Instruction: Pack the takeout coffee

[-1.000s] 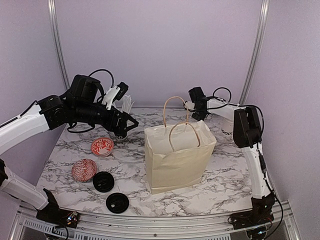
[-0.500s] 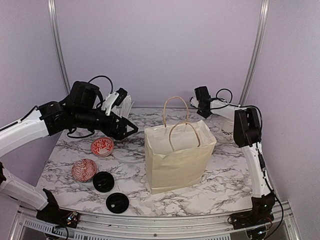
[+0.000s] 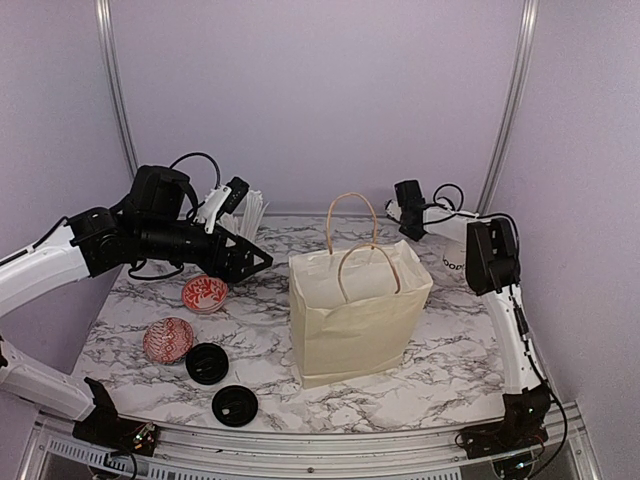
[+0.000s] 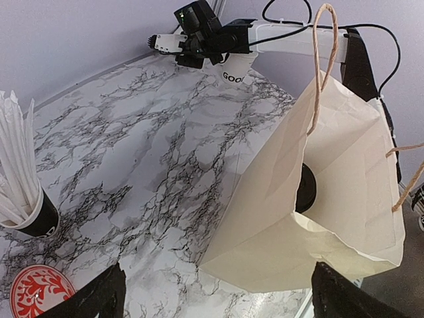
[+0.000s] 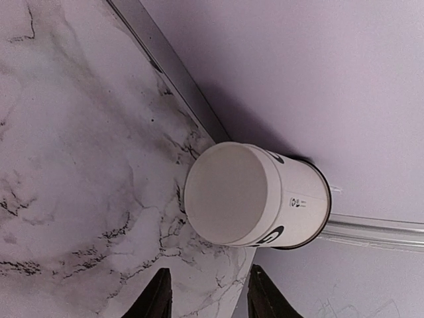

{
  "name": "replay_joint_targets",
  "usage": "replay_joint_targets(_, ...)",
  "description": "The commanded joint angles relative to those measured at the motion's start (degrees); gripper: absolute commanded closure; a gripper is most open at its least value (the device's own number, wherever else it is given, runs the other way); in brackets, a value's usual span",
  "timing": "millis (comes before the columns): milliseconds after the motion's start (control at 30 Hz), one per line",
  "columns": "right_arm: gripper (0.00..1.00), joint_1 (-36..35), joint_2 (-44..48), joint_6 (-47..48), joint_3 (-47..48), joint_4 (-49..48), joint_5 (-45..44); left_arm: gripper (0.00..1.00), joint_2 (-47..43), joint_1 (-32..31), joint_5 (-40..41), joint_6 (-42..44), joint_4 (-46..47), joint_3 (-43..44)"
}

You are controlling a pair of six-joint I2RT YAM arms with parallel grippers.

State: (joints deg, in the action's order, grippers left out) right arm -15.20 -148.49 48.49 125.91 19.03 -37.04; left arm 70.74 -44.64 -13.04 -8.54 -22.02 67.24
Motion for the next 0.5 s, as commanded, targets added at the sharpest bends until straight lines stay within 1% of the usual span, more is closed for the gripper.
replay_joint_targets(0,0.63,0.3,-1.8,0.9,2.8,-5.7,-4.9,0.01,-0.6,-0.1,-1.1,0.0,1.6,-0.6)
replay_joint_targets(467,0.65,0.7,-4.1,3.9,3.8,-11.0,-6.6,0.01,0.6,-0.2,-2.3,0.0,1.9,-0.9)
